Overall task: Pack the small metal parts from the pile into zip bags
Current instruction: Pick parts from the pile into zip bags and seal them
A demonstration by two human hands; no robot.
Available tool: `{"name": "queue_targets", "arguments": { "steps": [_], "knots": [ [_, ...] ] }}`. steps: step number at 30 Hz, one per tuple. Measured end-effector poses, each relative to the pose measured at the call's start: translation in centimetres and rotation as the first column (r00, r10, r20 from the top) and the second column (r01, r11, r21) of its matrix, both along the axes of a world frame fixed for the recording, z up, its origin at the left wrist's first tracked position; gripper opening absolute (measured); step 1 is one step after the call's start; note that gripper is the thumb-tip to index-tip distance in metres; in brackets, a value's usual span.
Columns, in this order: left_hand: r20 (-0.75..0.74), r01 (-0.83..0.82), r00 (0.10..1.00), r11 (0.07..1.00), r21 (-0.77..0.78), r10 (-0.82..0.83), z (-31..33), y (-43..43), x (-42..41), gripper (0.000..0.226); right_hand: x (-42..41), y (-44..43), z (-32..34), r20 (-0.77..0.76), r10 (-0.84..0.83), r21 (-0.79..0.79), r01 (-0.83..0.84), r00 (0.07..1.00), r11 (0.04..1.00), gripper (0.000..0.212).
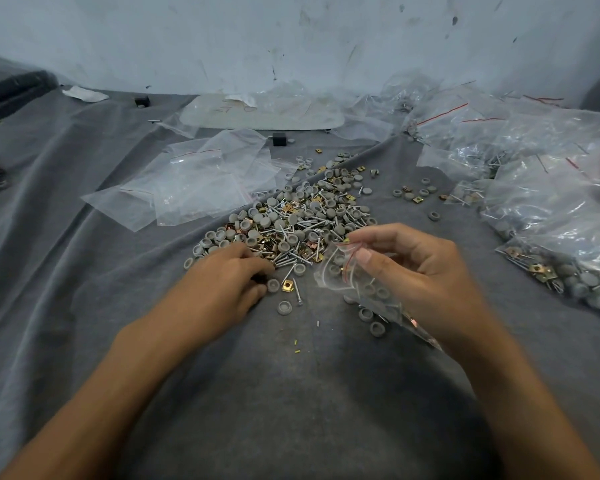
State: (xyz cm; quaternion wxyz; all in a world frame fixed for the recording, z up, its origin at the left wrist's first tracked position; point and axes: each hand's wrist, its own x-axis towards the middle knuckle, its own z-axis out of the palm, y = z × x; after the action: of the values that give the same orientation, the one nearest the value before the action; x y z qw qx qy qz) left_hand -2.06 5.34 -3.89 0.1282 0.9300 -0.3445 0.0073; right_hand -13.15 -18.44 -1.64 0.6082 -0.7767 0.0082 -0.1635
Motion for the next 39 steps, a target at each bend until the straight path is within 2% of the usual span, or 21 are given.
{"name": "queue_targets", "arguments": {
  "steps": [6,10,12,18,27,33,39],
  "knots": [
    [-0.06,-0.061,0.996,0.996,0.062,0.065,0.25,0.38,0.42,0.047,-0.05,0.12,0.1,-0.003,-0.003,0.001,0.003,1.0,1.0,0.018],
    [-0.15,-0.053,0.987,0.999,0.009,0.054,0.67,0.62,0.36,0.023,-0.05,0.17,0.19,-0.008,0.008,-0.004,-0.008,1.0,1.0,0.018],
    [-0.176,-0.072,0.982,0.997,-0.027,0.066,0.81,0.82,0.38,0.021,-0.04,0.14,0.18,-0.007,0.009,-0.005,-0.009,1.0,1.0,0.018],
    [-0.14,-0.085,0.986,0.995,0.051,0.091,0.83,0.79,0.59,0.044,-0.05,0.05,0.0,-0.003,0.019,-0.032,-0.019,1.0,0.999,0.019],
    [-0.101,-0.052,0.993,0.998,0.047,0.056,0.73,0.43,0.26,0.022,0.11,-0.02,-0.13,-0.005,0.027,-0.042,-0.027,1.0,0.999,0.019],
    [-0.039,-0.022,0.999,0.999,-0.025,0.021,1.01,0.51,0.18,0.013,0.08,0.07,-0.09,-0.011,0.028,-0.033,-0.028,1.0,0.999,0.02],
    [-0.059,-0.038,0.998,0.992,-0.123,0.031,0.74,0.98,0.6,0.013,0.06,0.17,-0.01,-0.014,0.014,-0.036,-0.014,1.0,0.999,0.019]
  ]
}}
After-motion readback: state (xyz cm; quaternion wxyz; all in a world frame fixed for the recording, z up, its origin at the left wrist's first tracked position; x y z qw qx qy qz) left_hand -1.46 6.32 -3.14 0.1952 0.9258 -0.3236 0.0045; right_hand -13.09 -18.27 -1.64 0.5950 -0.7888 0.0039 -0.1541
